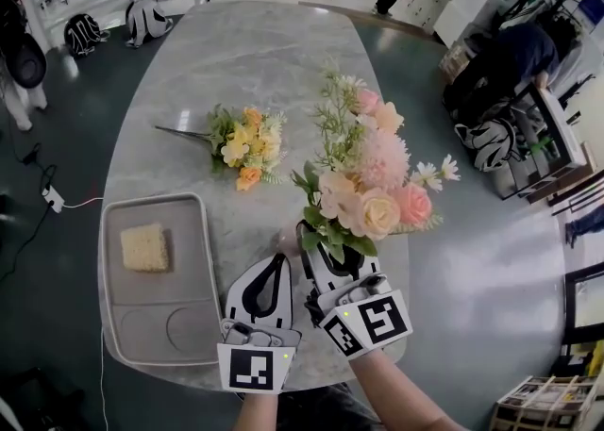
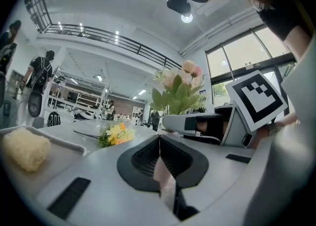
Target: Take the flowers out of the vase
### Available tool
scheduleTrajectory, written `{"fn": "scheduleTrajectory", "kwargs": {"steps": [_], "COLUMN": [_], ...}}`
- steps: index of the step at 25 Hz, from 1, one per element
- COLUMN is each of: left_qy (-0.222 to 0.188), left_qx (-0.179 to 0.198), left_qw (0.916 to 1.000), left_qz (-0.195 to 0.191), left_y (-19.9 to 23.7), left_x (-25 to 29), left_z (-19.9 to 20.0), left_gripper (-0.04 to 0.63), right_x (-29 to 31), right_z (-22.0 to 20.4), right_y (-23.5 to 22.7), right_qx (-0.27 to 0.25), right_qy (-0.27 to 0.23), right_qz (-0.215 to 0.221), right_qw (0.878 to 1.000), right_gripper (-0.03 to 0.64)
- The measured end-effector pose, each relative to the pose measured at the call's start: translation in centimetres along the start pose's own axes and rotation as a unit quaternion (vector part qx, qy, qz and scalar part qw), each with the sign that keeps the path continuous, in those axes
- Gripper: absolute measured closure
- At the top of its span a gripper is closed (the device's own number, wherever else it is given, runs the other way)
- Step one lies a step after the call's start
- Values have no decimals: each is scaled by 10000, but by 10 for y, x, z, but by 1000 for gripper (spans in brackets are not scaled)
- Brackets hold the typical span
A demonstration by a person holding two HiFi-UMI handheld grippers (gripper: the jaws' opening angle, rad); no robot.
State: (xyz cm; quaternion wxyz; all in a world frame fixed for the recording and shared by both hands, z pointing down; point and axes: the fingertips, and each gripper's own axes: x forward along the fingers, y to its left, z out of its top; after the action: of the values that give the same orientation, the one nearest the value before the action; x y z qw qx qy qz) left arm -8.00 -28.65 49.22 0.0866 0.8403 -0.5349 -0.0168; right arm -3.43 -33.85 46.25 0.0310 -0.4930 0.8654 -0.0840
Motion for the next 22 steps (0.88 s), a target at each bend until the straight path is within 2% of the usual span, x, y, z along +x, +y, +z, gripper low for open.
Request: {"fn": "scheduleTrajectory", "kwargs": {"steps": [4, 15, 22], "left_qy": [-19, 38, -19], "left_qx": [-9, 10, -25], "left_qw": [10000, 10000, 10000], "left_qz": [22, 15, 23], "left_y": [2, -4, -5], "left_x": [0, -2, -1], "left_z": [0, 7, 10], "left_gripper": [581, 581, 581], "right_x": [1, 0, -1], "right_z": [0, 13, 18], "right_y": [0, 1, -1], "right_qx": [-44, 18, 8], "right_qy": [3, -85, -136], "right_qz": [33, 87, 94], "right_qw": [10000, 9999, 9999], "right_gripper": [474, 535, 545]}}
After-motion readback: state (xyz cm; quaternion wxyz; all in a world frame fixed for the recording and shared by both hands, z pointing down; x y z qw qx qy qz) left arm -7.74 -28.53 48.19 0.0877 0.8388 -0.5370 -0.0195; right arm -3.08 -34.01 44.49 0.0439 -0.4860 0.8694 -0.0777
